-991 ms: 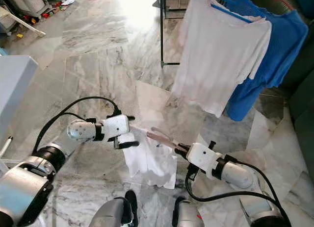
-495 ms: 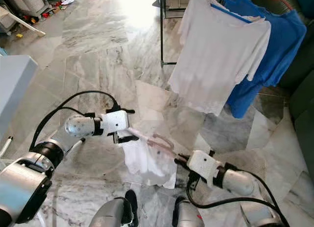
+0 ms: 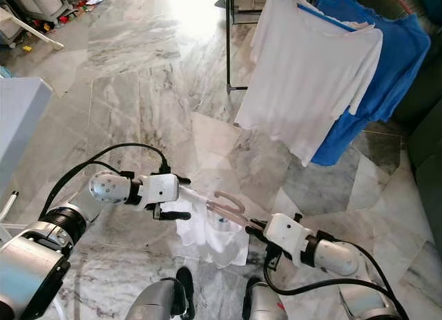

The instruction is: Hang hanger

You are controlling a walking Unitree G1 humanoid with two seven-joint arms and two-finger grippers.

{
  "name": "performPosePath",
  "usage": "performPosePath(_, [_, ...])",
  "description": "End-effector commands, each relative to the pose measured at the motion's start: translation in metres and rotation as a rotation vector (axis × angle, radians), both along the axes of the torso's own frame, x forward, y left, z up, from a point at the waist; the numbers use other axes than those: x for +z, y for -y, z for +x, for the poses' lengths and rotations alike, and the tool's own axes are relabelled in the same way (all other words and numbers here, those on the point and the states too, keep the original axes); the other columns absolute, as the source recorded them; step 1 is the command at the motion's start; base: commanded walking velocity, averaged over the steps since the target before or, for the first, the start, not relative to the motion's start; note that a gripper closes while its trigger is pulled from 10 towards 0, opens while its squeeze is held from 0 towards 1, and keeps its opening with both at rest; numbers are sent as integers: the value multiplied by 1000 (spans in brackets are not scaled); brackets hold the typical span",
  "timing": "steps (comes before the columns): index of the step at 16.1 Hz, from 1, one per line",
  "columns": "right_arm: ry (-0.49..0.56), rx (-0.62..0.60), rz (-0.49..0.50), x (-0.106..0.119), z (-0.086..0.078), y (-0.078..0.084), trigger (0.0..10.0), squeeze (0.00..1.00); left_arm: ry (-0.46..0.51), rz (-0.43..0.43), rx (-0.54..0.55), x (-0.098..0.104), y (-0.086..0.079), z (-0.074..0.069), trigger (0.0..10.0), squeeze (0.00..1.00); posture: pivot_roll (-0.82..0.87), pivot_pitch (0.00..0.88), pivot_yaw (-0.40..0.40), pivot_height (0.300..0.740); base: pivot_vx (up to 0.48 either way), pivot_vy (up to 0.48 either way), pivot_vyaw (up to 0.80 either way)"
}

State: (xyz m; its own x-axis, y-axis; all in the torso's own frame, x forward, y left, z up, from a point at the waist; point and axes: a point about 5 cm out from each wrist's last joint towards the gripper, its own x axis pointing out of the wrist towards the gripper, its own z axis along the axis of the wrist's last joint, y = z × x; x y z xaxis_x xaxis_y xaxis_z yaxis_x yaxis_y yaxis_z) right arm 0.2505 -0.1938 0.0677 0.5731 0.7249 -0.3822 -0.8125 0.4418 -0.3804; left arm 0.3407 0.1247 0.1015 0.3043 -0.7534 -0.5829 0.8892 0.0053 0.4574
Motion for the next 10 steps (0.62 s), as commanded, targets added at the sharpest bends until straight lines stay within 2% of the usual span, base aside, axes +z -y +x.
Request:
performPosePath(1, [6,17,21,3,-2,-2,10000,0,-43,52,-1,-9,-9,-4,0,0,-154,263,122,740,0,0,0])
performPosePath(5, [-16,55,13,5,-4,-2,10000,0,-82,70,-1,-14,-8,-7,0,0,-159,261,122,740,0,0,0])
performPosePath(10, [-47,99,8,6,-4,-5,10000,0,-98,48,1,-16,-4,-8,0,0,-158,253,118,740,0,0,0])
